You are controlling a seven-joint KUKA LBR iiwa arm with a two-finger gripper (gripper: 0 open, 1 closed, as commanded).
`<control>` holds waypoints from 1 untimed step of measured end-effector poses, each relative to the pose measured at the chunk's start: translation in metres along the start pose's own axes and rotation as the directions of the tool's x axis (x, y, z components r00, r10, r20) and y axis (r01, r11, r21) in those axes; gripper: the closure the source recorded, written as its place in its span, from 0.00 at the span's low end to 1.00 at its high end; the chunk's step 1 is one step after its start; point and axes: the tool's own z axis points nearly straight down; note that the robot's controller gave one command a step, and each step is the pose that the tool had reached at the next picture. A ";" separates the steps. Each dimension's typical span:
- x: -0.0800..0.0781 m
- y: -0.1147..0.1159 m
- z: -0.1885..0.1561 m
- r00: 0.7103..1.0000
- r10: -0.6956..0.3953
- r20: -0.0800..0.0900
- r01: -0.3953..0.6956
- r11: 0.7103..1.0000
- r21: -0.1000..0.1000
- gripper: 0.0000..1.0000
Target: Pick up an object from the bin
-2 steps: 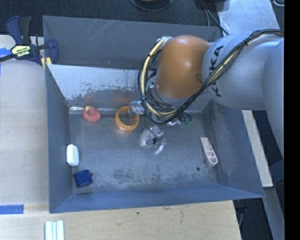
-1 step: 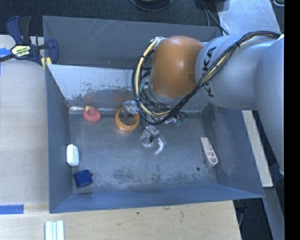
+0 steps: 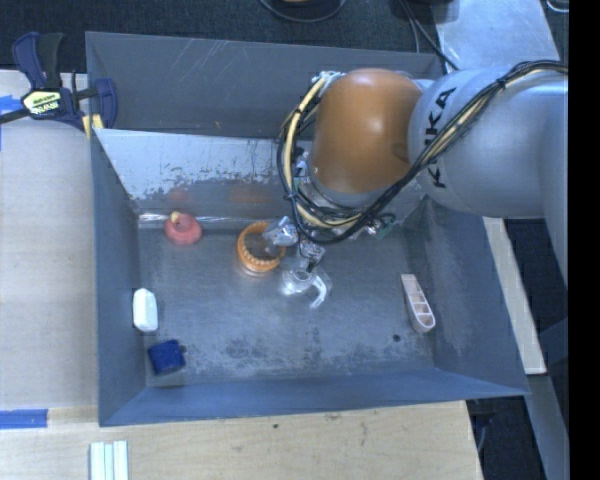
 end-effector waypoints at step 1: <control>0.000 0.000 0.000 1.000 0.000 0.000 0.000 1.000 0.000 1.00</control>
Offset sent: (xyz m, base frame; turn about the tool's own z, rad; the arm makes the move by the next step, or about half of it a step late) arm -0.0177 -0.0105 -0.0119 -0.1436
